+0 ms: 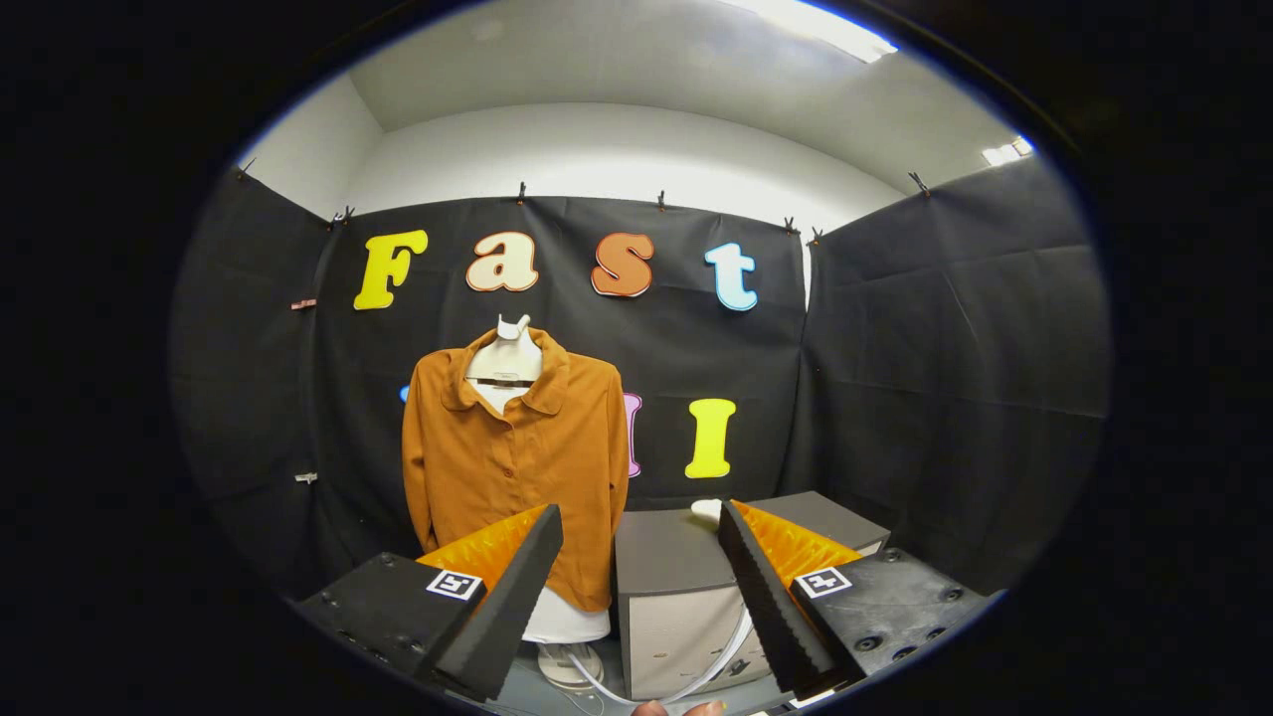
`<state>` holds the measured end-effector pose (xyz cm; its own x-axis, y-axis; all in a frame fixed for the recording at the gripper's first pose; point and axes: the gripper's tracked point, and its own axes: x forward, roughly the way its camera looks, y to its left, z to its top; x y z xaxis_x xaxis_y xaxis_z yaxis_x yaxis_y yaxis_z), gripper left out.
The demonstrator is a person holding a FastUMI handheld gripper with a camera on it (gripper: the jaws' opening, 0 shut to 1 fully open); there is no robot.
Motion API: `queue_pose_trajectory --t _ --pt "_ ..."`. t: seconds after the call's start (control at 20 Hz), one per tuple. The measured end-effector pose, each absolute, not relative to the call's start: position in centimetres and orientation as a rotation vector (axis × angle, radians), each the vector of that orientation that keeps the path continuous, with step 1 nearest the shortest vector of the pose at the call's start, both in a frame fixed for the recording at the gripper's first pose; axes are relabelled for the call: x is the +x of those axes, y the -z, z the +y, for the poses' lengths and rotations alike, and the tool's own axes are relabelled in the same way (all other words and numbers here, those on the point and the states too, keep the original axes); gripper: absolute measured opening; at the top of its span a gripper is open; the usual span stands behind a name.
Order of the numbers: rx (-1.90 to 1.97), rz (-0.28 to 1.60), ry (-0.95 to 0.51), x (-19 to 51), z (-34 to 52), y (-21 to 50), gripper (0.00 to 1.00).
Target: Iron the clothes twice with a garment steamer, once on the left side and once on the right side.
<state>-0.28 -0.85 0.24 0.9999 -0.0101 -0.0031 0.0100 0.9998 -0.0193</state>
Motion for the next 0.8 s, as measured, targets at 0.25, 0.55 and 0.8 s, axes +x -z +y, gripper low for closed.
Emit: queue_pose_trajectory --t 0.25,0.55,0.8 --pt "-0.021 0.005 0.011 -0.5 -1.1 0.0 0.98" --pt "-0.01 0.031 0.028 1.0 -2.7 0.8 0.98" --pt "0.007 0.081 0.027 4.4 -5.2 2.5 0.98"
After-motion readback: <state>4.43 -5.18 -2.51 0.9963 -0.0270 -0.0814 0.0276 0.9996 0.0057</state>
